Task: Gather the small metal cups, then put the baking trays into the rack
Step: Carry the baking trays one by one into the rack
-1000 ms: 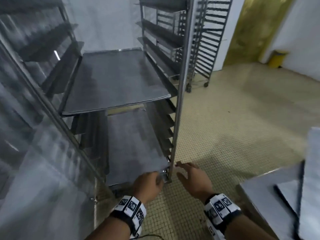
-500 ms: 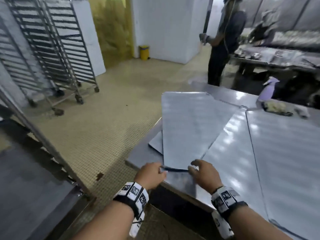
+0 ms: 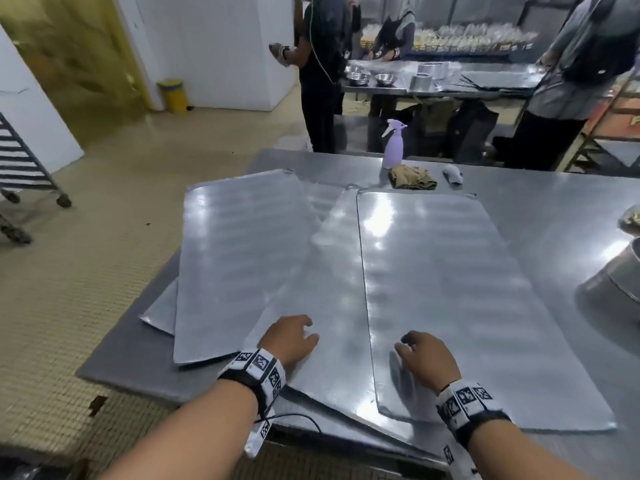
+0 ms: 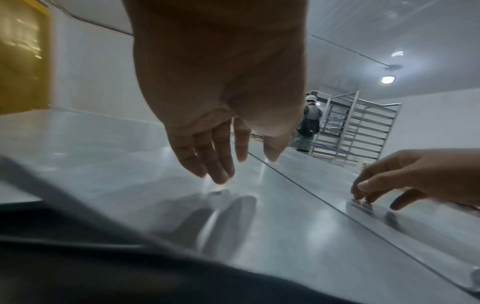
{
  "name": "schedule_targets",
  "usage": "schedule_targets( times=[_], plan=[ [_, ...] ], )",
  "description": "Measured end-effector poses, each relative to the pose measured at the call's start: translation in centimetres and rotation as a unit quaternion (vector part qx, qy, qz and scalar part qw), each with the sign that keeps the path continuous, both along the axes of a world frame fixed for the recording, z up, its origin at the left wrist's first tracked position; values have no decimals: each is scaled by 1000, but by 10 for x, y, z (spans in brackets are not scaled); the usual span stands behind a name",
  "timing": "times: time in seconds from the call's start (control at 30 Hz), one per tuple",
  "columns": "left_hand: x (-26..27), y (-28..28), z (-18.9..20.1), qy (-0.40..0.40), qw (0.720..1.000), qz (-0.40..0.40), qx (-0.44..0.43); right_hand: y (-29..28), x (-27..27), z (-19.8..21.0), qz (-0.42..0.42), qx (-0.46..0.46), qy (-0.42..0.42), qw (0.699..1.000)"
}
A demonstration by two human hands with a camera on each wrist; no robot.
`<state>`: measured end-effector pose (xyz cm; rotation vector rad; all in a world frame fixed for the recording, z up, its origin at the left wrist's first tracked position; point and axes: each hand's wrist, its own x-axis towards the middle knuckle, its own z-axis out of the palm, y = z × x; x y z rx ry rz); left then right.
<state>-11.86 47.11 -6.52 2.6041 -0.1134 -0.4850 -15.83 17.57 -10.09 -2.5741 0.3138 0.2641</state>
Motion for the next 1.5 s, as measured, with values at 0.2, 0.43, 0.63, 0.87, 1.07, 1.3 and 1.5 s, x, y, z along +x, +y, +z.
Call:
schedule_targets(
  times=[0.2,0.43,0.63,0.87,1.07,1.3,1.5],
  plan=[
    [1,-90,-8,26,992,-123,-23,-57,-39,-2,-71,20,-6,997],
    [-1,-140,-29,-23,981,-193,11,-114,-131,-15,-70,-5,-19,997],
    [-4,-134,-39,-48,985,-162,-44,-118,-147,-26,-1,-59,-69,996],
    [-8,-113,-34,-50,985,-11,-165,-109,-126,-9,91,-118,-141,979],
    [8,-98,-21,35,962,137,-235,-64,-75,17,180,-100,-197,959],
    [29,-20,-22,2,964,171,-202,-41,-42,29,118,-49,-141,982],
    [27,37,-5,-80,984,154,44,-75,-31,10,-84,-74,-26,993]
  ],
)
